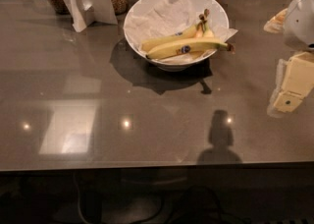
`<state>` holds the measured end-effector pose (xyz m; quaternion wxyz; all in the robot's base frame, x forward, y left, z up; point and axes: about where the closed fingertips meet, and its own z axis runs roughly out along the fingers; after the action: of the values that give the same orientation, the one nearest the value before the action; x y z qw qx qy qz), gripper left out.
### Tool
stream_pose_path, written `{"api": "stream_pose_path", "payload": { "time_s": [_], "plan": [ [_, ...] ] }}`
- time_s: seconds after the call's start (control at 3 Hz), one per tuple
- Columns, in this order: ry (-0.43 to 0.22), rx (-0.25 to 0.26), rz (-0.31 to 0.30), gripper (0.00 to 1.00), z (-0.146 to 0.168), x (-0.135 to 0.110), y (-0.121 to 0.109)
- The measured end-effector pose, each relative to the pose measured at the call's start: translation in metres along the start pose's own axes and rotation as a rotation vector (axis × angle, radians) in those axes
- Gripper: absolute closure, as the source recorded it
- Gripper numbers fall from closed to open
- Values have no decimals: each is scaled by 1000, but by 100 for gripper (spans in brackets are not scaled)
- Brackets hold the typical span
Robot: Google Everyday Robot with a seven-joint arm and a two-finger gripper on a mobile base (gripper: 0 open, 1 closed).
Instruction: Pick banana from white bowl
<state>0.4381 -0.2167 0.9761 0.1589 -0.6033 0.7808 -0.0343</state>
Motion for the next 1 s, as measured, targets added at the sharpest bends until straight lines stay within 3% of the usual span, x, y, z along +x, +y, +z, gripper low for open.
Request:
{"api": "stream_pose_path", "payload": {
  "time_s": [0.33,1.0],
  "plan": [
    [0,0,0,0,0,0,0],
    [-141,53,12,0,9,-35,-32]
  ]
}}
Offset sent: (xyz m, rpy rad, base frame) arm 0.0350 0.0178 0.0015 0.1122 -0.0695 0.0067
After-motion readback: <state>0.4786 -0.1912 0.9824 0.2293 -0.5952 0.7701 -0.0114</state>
